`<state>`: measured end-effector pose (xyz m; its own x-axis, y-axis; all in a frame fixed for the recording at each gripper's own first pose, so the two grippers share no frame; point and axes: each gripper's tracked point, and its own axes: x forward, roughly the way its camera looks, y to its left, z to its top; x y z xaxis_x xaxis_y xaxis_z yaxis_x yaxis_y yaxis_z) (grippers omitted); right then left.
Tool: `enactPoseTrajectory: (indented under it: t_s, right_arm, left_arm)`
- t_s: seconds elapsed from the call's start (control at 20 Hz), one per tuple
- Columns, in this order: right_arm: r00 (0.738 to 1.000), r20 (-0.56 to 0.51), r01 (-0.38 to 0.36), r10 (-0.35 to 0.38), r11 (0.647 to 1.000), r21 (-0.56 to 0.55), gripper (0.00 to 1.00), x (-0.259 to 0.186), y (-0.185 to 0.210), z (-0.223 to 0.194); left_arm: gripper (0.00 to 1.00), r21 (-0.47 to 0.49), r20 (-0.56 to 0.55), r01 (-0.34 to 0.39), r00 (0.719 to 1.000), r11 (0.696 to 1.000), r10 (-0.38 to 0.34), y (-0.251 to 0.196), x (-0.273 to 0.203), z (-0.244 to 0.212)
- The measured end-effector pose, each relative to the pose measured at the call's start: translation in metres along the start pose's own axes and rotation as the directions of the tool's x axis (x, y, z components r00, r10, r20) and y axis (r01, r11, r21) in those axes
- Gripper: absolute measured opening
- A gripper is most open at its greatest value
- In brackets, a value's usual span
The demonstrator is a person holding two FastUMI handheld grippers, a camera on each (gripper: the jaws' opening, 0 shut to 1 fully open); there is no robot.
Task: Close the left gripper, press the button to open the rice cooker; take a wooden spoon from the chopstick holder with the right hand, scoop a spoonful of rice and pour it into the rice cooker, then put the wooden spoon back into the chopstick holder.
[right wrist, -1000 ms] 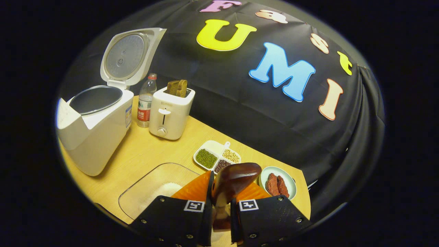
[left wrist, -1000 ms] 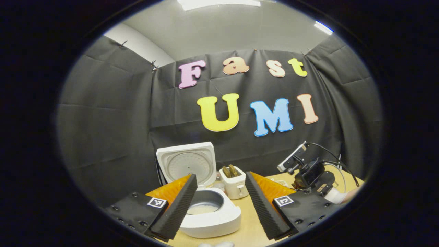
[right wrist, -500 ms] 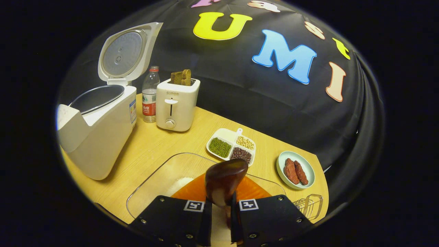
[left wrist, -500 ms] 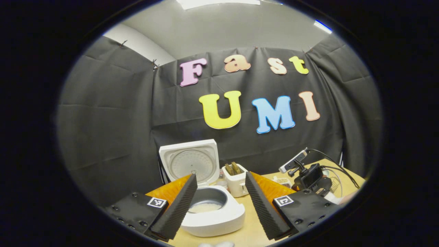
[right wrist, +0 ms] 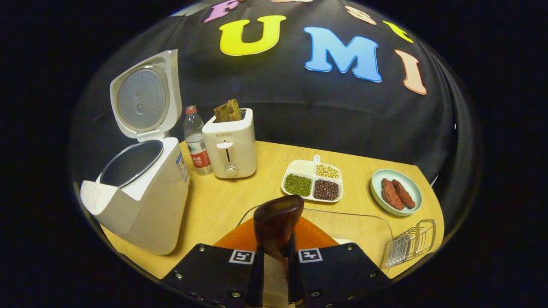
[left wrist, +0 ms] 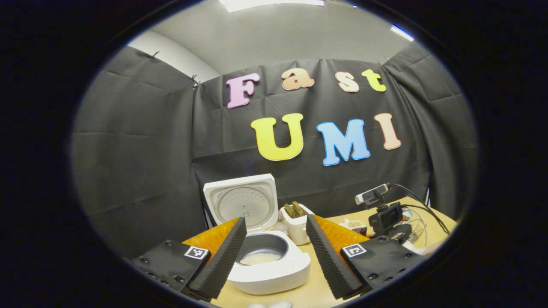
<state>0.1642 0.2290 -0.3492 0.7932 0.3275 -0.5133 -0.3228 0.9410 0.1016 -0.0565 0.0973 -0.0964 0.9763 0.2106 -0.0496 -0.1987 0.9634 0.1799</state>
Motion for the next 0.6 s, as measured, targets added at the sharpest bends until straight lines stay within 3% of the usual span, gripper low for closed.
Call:
enactPoseTrajectory:
  t_s: [0.15,0.3,0.6]
  right_arm:
    - [0.999,-0.006,-0.038,0.039,0.991,0.126,0.23,0.001,0.004,0.000]
    - [0.997,0.005,-0.078,0.080,0.954,0.288,0.22,0.001,-0.003,0.003]
    - [0.988,0.042,-0.143,0.147,0.796,0.588,0.22,-0.002,-0.032,0.001]
  left_arm:
    - [0.95,-0.007,-0.004,-0.003,1.000,1.000,0.003,0.002,0.000,-0.001]
    - [0.95,-0.004,-0.004,-0.005,1.000,1.000,0.005,0.003,0.000,-0.001]
    - [0.95,0.001,0.001,0.014,1.000,1.000,-0.014,-0.006,0.005,0.005]
